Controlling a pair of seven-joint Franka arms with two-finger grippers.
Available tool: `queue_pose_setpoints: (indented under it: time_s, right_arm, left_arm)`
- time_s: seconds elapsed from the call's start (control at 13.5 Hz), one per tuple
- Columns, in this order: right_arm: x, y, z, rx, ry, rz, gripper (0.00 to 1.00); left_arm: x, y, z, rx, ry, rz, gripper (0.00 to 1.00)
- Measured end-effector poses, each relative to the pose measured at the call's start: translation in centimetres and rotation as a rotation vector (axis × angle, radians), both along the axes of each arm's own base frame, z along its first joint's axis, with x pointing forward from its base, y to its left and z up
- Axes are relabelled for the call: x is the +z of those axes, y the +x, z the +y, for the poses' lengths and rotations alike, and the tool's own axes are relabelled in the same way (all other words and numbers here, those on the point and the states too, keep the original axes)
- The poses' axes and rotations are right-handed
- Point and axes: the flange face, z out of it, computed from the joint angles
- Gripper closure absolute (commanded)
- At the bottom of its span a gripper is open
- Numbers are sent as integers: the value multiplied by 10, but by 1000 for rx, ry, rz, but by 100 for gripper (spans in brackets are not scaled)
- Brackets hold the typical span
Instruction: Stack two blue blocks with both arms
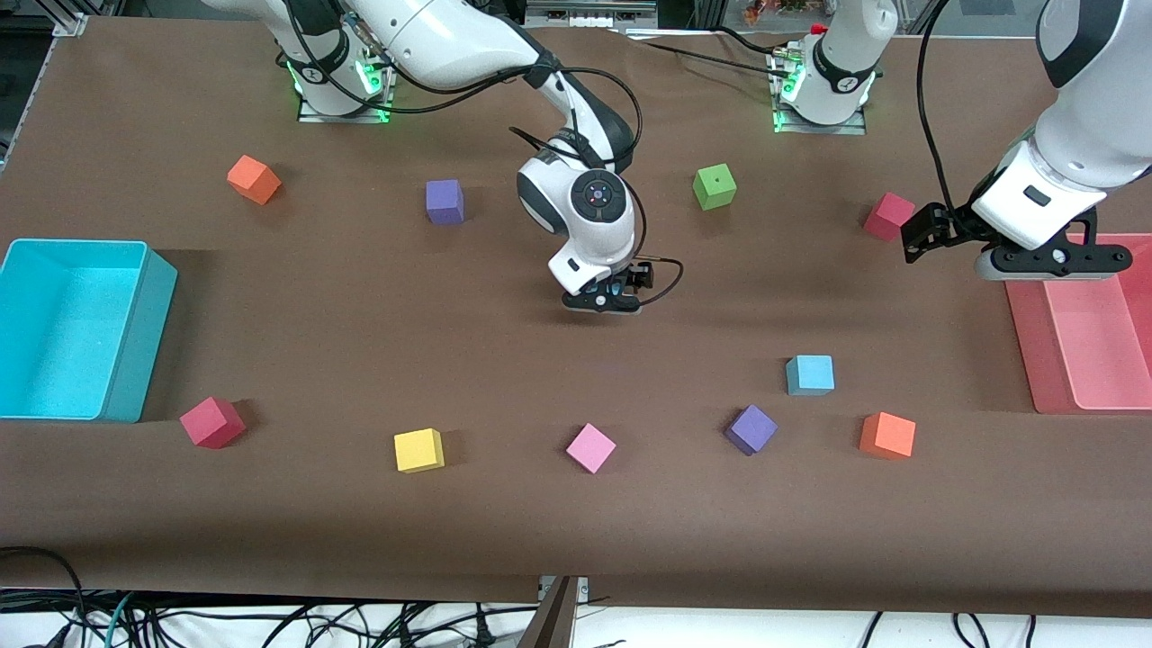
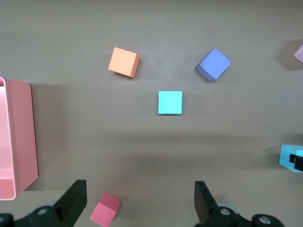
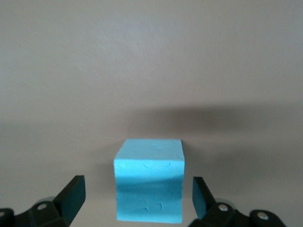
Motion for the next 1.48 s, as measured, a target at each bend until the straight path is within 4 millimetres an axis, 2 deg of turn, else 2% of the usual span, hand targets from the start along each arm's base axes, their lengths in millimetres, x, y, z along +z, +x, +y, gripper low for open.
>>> queue_pose_setpoints:
  time_s: [0.15, 0.3, 0.44, 0.59, 0.81, 1.04, 1.26, 1.48]
  right_arm:
    - [30, 21, -18, 72, -8, -3, 0]
    - [70, 50, -52, 153, -9, -6, 0]
    - [104, 76, -91, 307, -10, -7, 0]
    - [116, 99, -129, 523, -4, -8, 0]
    - [103, 128, -174, 841, 111, -12, 0]
    - [80, 147, -205, 1032, 219, -80, 0]
    - [51, 150, -218, 1120, 313, -173, 0]
    - [7, 143, -226, 1145, 392, -299, 0]
  left_arm:
    - [0, 0, 0, 0, 0, 0, 0]
    - [0, 0, 0, 0, 0, 0, 0]
    - [-1, 0, 0, 0, 0, 3, 0]
    - [-1, 0, 0, 0, 1, 5, 0]
    - [-3, 1, 0, 0, 1, 8, 0]
    - [-3, 1, 0, 0, 1, 9, 0]
    - [-5, 2, 0, 0, 1, 12, 0]
    - [-7, 2, 0, 1, 2, 15, 0]
